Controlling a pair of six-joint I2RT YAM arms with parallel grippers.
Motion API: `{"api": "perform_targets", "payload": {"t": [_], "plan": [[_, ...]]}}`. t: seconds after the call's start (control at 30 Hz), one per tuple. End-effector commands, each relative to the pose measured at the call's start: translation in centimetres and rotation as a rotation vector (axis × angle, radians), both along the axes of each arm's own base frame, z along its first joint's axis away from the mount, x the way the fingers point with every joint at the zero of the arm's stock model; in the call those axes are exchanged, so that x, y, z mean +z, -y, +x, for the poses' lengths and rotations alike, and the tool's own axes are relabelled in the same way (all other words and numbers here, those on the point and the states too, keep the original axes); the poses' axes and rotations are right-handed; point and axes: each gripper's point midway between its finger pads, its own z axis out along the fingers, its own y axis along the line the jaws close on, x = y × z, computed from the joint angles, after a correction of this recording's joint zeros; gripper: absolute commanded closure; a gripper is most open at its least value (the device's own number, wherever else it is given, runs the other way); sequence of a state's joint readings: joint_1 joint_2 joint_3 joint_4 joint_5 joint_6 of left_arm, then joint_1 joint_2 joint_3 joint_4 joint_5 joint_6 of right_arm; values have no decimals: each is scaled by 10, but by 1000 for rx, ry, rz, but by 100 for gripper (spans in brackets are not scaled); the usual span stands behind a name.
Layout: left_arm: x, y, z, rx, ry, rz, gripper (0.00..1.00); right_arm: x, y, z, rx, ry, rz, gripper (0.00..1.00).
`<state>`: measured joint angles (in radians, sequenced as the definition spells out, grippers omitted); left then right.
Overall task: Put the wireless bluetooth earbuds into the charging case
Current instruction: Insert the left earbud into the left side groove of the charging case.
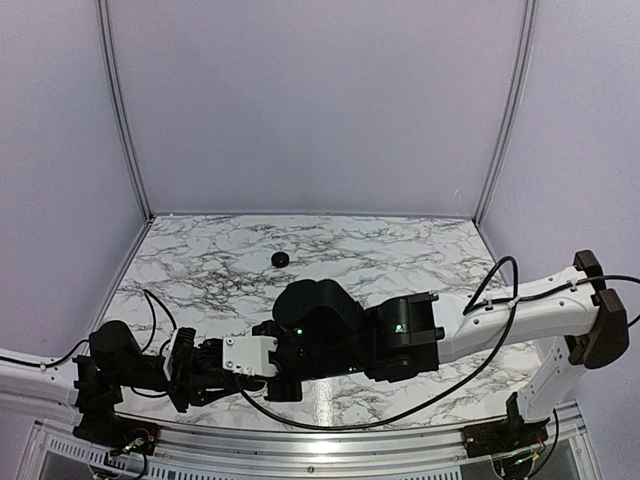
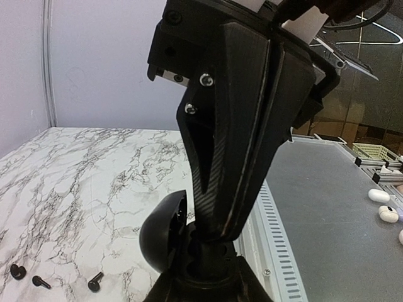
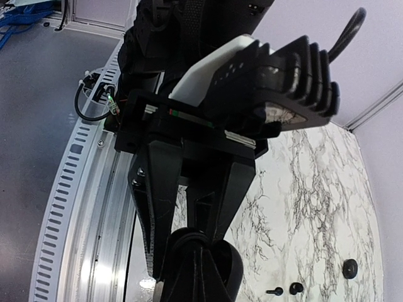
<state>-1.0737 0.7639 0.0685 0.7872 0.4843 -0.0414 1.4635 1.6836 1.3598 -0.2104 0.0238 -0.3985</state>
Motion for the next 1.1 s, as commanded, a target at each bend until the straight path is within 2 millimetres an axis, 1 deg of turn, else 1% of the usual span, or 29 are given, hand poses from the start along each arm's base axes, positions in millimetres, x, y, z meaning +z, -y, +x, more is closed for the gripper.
{"api": "perform_targets", "payload": {"t": [0.0, 0.03, 0.13, 0.3, 0.57, 0.83, 0.9, 1.07], "plan": [[22, 0, -5, -26, 42, -74, 100, -4, -4, -7, 29, 2, -25, 100], [23, -1, -5, -24, 44, -78, 100, -5, -4, -7, 29, 2, -27, 100], [26, -2, -5, -19, 51, -90, 100, -9, -5, -15, 67, -21, -35, 100], [25, -3, -5, -17, 48, -90, 100, -15, -7, -19, 86, -36, -52, 100], [30, -7, -4, 3, 57, -114, 100, -28, -5, -14, 63, -47, -76, 100], [26, -6, -2, 8, 50, -102, 100, -13, -4, -11, 44, -38, -46, 100], [26, -6, -2, 8, 52, -103, 100, -14, -2, -9, 32, -35, -52, 100], [29, -7, -3, 10, 60, -112, 100, -22, 4, -9, 22, -41, -73, 100]]}}
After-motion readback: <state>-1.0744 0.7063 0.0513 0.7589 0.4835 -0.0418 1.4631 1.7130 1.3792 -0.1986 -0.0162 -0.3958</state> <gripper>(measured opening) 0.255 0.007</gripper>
